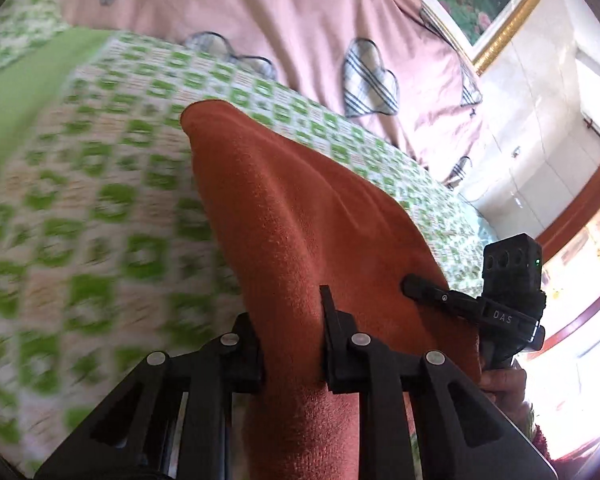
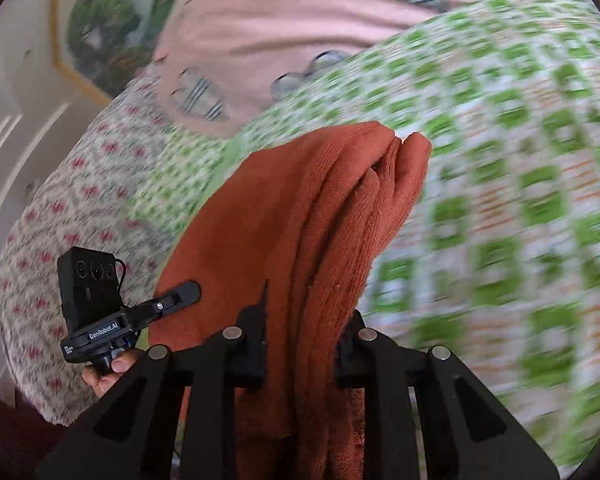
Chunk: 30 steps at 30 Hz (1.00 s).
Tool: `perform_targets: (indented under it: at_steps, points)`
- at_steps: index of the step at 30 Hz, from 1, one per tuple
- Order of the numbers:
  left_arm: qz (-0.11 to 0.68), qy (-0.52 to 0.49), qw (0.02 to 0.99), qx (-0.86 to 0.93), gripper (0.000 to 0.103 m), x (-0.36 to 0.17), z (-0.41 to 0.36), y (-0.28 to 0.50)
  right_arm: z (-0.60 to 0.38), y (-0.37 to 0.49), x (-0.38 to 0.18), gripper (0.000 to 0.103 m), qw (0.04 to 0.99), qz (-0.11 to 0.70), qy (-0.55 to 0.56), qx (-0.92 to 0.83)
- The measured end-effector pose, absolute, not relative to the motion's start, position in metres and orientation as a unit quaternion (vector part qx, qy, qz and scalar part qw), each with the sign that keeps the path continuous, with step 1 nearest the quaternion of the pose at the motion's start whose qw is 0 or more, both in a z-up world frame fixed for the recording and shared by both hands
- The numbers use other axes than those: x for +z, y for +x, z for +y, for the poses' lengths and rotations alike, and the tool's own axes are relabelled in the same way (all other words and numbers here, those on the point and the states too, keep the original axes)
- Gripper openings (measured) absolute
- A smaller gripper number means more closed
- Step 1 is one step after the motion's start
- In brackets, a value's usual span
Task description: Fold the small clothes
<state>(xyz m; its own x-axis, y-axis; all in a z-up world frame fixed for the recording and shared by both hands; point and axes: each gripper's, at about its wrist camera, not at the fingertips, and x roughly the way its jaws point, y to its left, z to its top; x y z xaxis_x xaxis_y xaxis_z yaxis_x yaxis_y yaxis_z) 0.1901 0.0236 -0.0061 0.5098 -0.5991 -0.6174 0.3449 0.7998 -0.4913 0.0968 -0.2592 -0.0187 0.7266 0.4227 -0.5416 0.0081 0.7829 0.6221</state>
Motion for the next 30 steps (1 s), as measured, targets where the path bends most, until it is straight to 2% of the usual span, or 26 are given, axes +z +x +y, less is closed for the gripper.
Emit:
perform_targets:
  at_steps: [7, 9, 11, 12, 13, 14, 16, 22, 27, 30]
  points:
    - [0.431, -0.158, 0.854, -0.244, 0.02, -0.036, 0.076, 0.167, -0.215, 0.122, -0.051, 0.024, 0.859, 0.391, 0.3, 0.135]
    - [0.44, -0.163, 0.85, -0.24, 0.026, -0.052, 0.08, 0.165, -0.214, 0.122, -0.062, 0.025, 0.855, 0.408, 0.297, 0.12]
    - [0.444, -0.164, 0.849, -0.237, 0.036, -0.059, 0.083, 0.162, -0.218, 0.121, -0.068, 0.034, 0.848, 0.419, 0.306, 0.107]
    - [0.443, -0.161, 0.85, -0.233, 0.04, -0.059, 0.086, 0.161, -0.22, 0.119, -0.067, 0.035, 0.848, 0.42, 0.307, 0.103]
    - [0.441, -0.159, 0.852, -0.232, 0.041, -0.058, 0.088, 0.159, -0.221, 0.116, -0.065, 0.038, 0.849, 0.42, 0.304, 0.098]
    - [0.44, -0.158, 0.853, -0.231, 0.046, -0.057, 0.091, 0.159, -0.223, 0.113, -0.06, 0.045, 0.854, 0.42, 0.295, 0.087]
    - [0.44, -0.162, 0.854, -0.224, 0.051, -0.056, 0.097, 0.161, -0.226, 0.108, -0.048, 0.05, 0.867, 0.413, 0.272, 0.063]
    - [0.449, -0.188, 0.847, -0.214, 0.052, -0.06, 0.108, 0.168, -0.236, 0.112, -0.018, 0.05, 0.888, 0.377, 0.262, 0.043]
    - [0.454, -0.174, 0.849, -0.208, 0.052, -0.059, 0.1, 0.169, -0.234, 0.145, -0.02, 0.05, 0.878, 0.382, 0.28, 0.063]
    - [0.463, -0.18, 0.842, -0.212, 0.053, -0.059, 0.101, 0.174, -0.235, 0.164, -0.03, 0.042, 0.867, 0.393, 0.299, 0.065]
